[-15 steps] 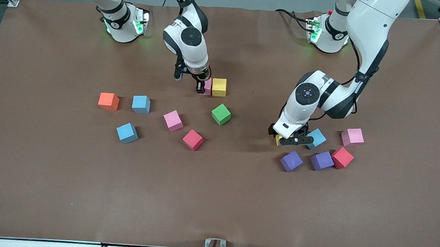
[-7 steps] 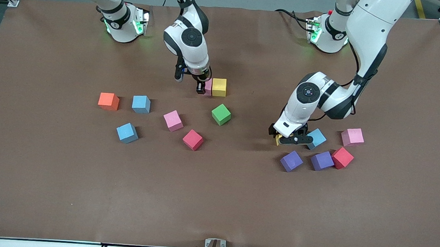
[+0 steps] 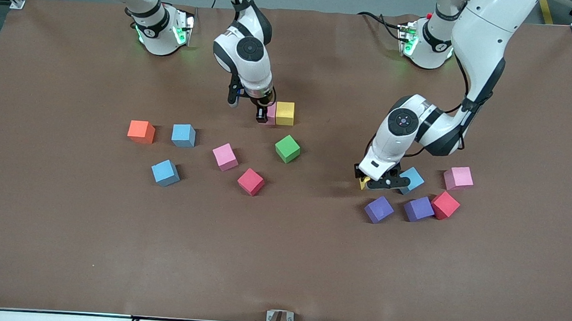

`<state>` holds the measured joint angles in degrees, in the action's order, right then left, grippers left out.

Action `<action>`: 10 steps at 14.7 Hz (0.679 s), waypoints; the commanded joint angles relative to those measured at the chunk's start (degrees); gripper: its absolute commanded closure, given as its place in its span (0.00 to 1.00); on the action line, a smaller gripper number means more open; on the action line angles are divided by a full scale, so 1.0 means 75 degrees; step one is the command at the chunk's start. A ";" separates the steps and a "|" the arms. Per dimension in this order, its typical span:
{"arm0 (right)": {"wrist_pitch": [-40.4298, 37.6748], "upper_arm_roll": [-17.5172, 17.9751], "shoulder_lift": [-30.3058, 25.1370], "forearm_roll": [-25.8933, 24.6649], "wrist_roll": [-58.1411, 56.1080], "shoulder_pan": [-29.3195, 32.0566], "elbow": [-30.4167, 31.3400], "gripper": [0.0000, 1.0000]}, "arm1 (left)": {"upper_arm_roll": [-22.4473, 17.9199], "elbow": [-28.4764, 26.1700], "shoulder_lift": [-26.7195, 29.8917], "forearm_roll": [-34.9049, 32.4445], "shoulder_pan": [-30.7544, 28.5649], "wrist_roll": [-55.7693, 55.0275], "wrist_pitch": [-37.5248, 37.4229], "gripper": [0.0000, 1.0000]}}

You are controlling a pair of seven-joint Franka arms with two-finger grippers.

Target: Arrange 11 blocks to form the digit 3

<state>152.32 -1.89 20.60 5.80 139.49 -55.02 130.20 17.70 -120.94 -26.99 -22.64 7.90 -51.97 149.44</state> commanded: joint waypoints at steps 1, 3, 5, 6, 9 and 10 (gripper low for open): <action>0.0246 -0.0018 0.0534 0.0059 -0.0154 -0.0011 -0.0297 0.97 | 0.0135 -0.0233 0.0387 -0.0192 -0.0081 -0.0732 -0.0050 0.55; 0.0246 -0.0018 0.0534 0.0071 -0.0154 0.0000 -0.0297 0.88 | 0.0264 -0.0432 0.0644 -0.0122 -0.0081 -0.1305 -0.0144 0.55; 0.0246 -0.0018 0.0534 0.0071 -0.0154 0.0001 -0.0297 0.30 | 0.0521 -0.0713 0.0995 -0.0086 -0.0081 -0.2671 -0.0412 0.55; 0.0234 -0.0018 0.0534 0.0059 -0.0165 -0.0034 -0.0297 0.00 | 0.0743 -0.0807 0.1090 0.0006 -0.0081 -0.3689 -0.0495 0.55; 0.0117 -0.0018 0.0522 0.0059 -0.0609 -0.0058 -0.0297 0.00 | 0.1504 -0.0983 0.1103 0.0441 -0.0081 -0.6935 -0.0519 0.55; 0.0094 -0.0018 0.0511 0.0059 -0.0750 -0.0046 -0.0286 0.00 | 0.1716 -0.1018 0.1091 0.0441 -0.0046 -0.7978 -0.0542 0.55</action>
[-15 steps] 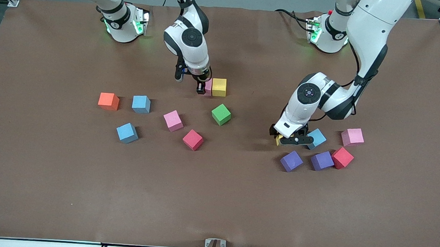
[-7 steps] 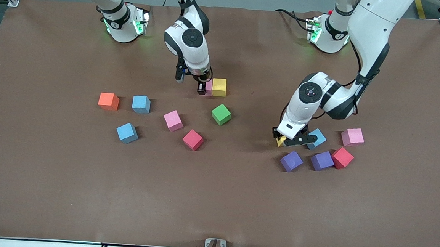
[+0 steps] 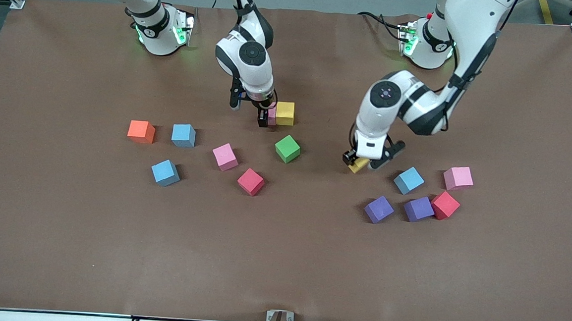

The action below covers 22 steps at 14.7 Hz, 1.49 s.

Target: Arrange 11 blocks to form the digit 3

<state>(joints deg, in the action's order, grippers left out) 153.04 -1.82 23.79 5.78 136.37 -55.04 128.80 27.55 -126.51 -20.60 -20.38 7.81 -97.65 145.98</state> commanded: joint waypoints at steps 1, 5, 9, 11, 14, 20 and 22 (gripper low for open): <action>-0.0107 -0.0027 0.0051 0.0062 -0.0393 -0.0021 -0.0099 0.00 | 0.0567 -0.0276 0.0216 0.0139 0.0036 -0.2769 -0.0104 0.55; -0.0938 -0.0027 -0.0394 0.0062 -0.0733 0.0026 -0.0099 0.00 | 0.0908 -0.0218 0.0029 0.0151 0.0643 -0.5548 -0.0326 0.55; -0.1594 -0.0039 -0.1073 0.0062 -0.0768 0.0119 -0.0099 0.00 | 0.0897 -0.0159 -0.0171 0.0408 0.1464 -0.7274 -0.0397 0.55; -0.1981 -0.0039 -0.1389 0.0074 -0.1199 0.0365 -0.0099 0.00 | 0.0885 0.0005 -0.0428 0.0467 0.1712 -0.7756 -0.0561 0.55; -0.2451 -0.0050 -0.1789 0.0074 -0.2415 0.0903 -0.0099 0.00 | 0.0850 0.0332 -0.0756 0.0491 0.2004 -0.8214 -0.0585 0.55; -0.2452 -0.0074 -0.1662 0.0062 -0.5956 0.2485 -0.0473 0.00 | 0.0686 0.0719 -0.1039 0.0456 0.2099 -0.8227 -0.0667 0.55; -0.2405 -0.0074 -0.1276 0.0062 -0.6427 0.2779 -0.0777 0.00 | 0.0651 0.0778 -0.1062 0.0444 0.2111 -0.8227 -0.0667 0.55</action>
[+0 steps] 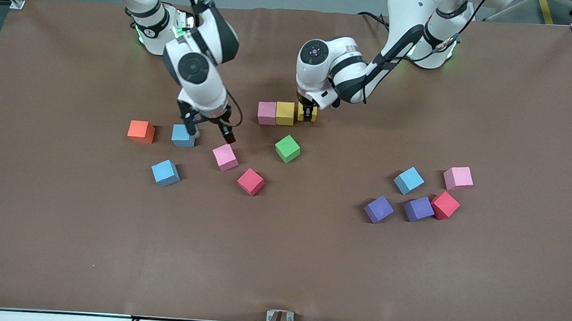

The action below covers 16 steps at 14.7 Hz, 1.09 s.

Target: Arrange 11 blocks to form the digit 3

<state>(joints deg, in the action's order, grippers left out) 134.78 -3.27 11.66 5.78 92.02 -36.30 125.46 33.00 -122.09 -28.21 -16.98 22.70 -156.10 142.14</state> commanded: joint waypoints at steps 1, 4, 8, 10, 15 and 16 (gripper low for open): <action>0.0041 0.0119 0.0646 0.0050 -0.0586 0.0328 -0.0588 0.00 | -0.0088 0.0259 -0.0117 -0.0021 0.0114 -0.0433 -0.0155 0.55; 0.0239 0.0119 0.1432 0.0050 -0.0610 0.0363 -0.1199 0.00 | -0.0100 0.0399 -0.0234 -0.0032 0.0137 -0.0433 -0.0155 0.55; 0.0639 0.0119 0.1762 -0.0090 -0.0866 0.0363 -0.1189 0.00 | -0.0520 0.0669 -0.0387 -0.0009 0.0639 -0.0444 -0.0167 0.55; 0.0650 0.0119 0.1786 -0.0090 -0.1160 0.0410 -0.1142 0.00 | -0.0766 0.0751 -0.0422 0.0003 0.0898 -0.0468 -0.0155 0.55; 0.0814 0.0119 0.1985 -0.0090 -0.1172 0.0457 -0.1142 0.11 | -0.0815 0.0857 -0.0481 0.0003 0.0946 -0.0468 -0.0155 0.54; 0.0814 0.0119 0.1985 -0.0090 -0.1172 0.0480 -0.1130 0.19 | -0.0803 0.0857 -0.0492 -0.0009 0.0946 -0.0468 -0.0155 0.52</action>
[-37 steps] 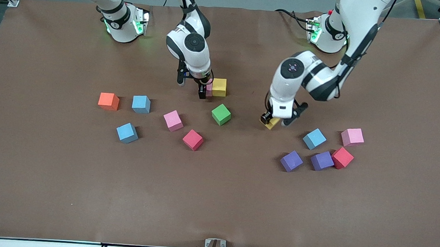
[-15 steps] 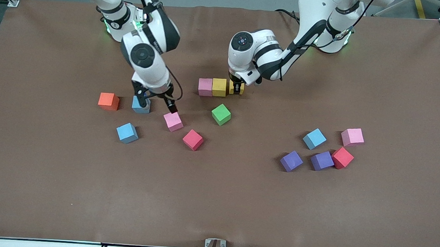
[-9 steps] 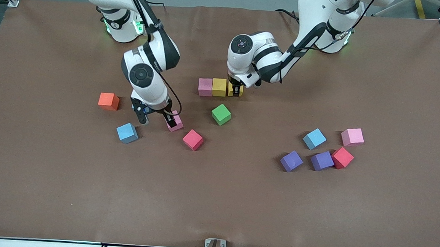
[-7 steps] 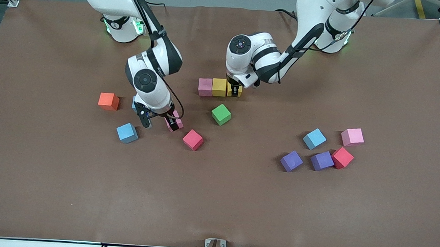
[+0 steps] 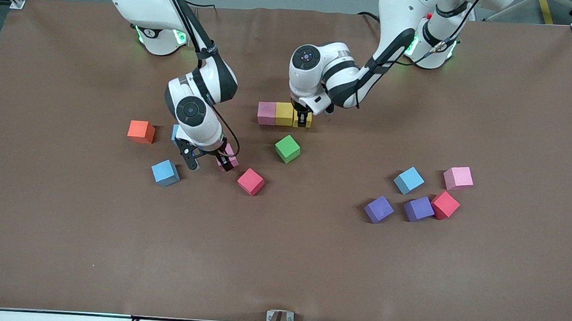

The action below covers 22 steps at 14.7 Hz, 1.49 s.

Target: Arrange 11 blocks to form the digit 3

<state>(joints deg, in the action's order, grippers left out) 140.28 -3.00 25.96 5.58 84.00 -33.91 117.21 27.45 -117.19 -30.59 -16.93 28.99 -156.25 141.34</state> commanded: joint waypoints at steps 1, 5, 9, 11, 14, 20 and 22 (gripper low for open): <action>0.0070 0.0083 0.0077 -0.0064 -0.0114 0.0209 -0.0031 0.35 | -0.0073 0.0203 -0.0186 -0.0028 0.0108 -0.0448 -0.0048 0.50; 0.0035 0.0130 0.0065 -0.0075 -0.0334 0.0069 -0.0089 0.99 | -0.0062 0.0215 -0.0140 -0.0040 0.0096 -0.0389 -0.0048 0.00; 0.0035 0.0142 0.0019 -0.0075 -0.1997 -0.0540 -0.0089 1.00 | -0.0050 0.0215 0.0000 -0.0051 0.0061 -0.0378 -0.0107 0.00; 0.0011 0.0142 -0.0005 -0.0087 -0.3142 -0.0821 -0.0089 1.00 | -0.0027 0.0215 0.0153 -0.0040 0.0038 -0.0378 -0.0340 0.00; -0.0047 0.0142 0.0007 -0.0087 -0.4867 -0.1033 -0.0101 1.00 | 0.0008 0.0168 0.0469 0.0054 -0.0009 -0.0354 -0.0657 0.00; -0.0024 0.0142 0.0042 -0.0450 -0.5903 -0.1419 -0.0136 1.00 | 0.0009 0.0179 0.1196 0.0194 -0.0406 0.0580 -0.1290 0.00; -0.0001 0.0118 0.0042 -0.0462 -0.5728 -0.1665 -0.0136 1.00 | 0.0020 0.0261 0.1418 0.0218 -0.0874 0.1260 -0.1302 0.00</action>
<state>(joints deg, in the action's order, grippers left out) 140.15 -1.75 26.20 3.10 40.17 -44.27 116.39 27.29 -115.15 -22.74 -16.86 25.90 -151.87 132.89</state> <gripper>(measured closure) 0.467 0.000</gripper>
